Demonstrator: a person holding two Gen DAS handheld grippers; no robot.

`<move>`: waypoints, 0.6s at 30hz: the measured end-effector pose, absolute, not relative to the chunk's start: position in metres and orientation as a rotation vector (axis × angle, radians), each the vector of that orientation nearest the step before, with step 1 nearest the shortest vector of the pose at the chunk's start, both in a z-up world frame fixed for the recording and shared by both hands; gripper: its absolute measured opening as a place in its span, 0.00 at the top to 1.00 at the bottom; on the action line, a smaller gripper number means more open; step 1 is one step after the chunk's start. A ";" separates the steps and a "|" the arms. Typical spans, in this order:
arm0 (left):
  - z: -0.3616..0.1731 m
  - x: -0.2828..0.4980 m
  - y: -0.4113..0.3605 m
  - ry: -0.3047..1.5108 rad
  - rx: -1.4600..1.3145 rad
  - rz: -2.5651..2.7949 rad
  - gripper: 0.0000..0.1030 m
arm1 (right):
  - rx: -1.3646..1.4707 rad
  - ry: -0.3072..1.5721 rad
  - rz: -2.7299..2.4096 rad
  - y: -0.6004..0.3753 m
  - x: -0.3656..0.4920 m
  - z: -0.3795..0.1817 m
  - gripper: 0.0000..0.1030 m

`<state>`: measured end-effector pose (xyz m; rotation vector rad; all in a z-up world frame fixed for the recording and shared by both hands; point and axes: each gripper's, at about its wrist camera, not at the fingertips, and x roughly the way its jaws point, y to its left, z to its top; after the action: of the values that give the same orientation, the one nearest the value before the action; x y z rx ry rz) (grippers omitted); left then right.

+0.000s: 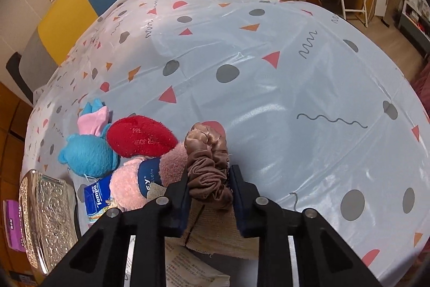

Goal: Organize soft objects
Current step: 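Lower glove into gold tray with left tool while right tool carries scrunchie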

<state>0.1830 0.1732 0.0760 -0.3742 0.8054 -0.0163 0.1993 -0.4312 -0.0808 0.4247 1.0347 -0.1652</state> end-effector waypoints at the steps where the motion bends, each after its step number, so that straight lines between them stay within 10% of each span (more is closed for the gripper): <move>1: 0.069 0.177 0.185 0.812 -0.384 0.008 0.59 | 0.416 1.033 -0.168 -0.430 0.199 -0.080 0.75; 18: -0.063 0.064 0.246 0.990 -0.354 0.216 0.57 | 0.329 0.928 -0.164 -0.417 0.190 -0.058 0.84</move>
<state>0.0639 0.2456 -0.0631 -0.3540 0.9904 0.2165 0.1898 -0.4166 -0.0579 0.3287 0.9278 -0.1639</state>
